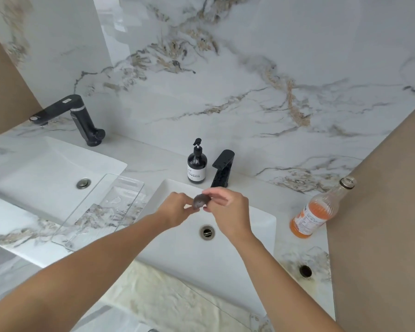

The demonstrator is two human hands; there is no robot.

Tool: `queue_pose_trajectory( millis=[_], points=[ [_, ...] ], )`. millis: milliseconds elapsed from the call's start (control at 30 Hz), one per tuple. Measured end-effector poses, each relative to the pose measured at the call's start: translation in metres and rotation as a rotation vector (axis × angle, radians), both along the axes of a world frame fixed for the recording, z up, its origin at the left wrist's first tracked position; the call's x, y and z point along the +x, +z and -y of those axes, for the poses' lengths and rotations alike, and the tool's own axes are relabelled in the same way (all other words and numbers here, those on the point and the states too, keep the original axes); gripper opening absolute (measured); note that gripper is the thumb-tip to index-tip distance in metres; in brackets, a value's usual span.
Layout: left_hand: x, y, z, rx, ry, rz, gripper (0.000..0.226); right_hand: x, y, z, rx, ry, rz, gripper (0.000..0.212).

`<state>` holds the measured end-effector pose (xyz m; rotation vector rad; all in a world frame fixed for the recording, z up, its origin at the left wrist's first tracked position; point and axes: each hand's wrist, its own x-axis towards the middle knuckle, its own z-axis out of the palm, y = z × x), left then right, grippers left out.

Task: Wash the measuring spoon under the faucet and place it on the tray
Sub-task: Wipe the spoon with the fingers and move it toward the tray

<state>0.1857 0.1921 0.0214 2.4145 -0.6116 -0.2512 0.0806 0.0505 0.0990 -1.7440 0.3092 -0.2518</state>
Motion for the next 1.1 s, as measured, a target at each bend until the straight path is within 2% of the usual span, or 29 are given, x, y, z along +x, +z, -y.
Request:
queue_pose_trajectory(
  millis=[67, 167, 233, 300, 367, 433, 500, 533, 633, 733, 900, 1100],
  points=[
    [0.003, 0.006, 0.001, -0.016, 0.02, -0.011, 0.023, -0.001, 0.004, 0.002, 0.009, -0.008, 0.031, 0.035],
    [-0.001, 0.014, 0.003, 0.124, -0.096, -0.003, 0.025, -0.001, 0.009, 0.005, -0.011, 0.047, 0.026, 0.03],
    [-0.004, 0.022, 0.006, -0.028, -0.038, -0.018, 0.018, -0.001, 0.014, 0.005, -0.014, 0.016, 0.038, 0.03],
    [-0.003, 0.027, 0.007, -0.09, -0.035, -0.009, 0.02, 0.003, 0.017, 0.007, -0.029, 0.026, 0.04, 0.026],
    [0.002, 0.028, 0.005, -0.065, -0.083, -0.079, 0.02, 0.003, 0.016, 0.008, -0.05, 0.107, -0.016, 0.02],
    [-0.001, 0.032, 0.002, -0.165, -0.102, -0.19, 0.038, 0.002, 0.011, 0.005, -0.022, 0.158, -0.04, 0.023],
    [-0.001, 0.027, -0.008, -0.209, -0.182, -0.356, 0.045, 0.001, 0.006, -0.006, -0.03, 0.119, -0.026, 0.026],
    [-0.002, 0.026, -0.007, -0.193, -0.222, -0.413, 0.041, 0.002, 0.004, -0.007, -0.056, 0.1, -0.014, 0.025],
    [-0.004, 0.033, -0.013, -0.164, -0.25, -0.601, 0.007, 0.011, -0.001, -0.005, -0.113, 0.005, -0.039, 0.017],
    [0.004, 0.028, -0.025, -0.164, -0.255, -0.734, 0.024, 0.022, 0.001, -0.005, 0.01, -0.084, -0.082, 0.02],
    [0.03, 0.053, -0.053, -0.252, -0.287, -0.814, 0.023, 0.048, 0.03, -0.024, 0.251, -0.143, -0.041, 0.016],
    [0.068, 0.084, -0.134, -0.27, -0.348, -0.877, 0.022, 0.105, 0.046, -0.101, 0.332, -0.087, -0.09, 0.012]
  ],
)
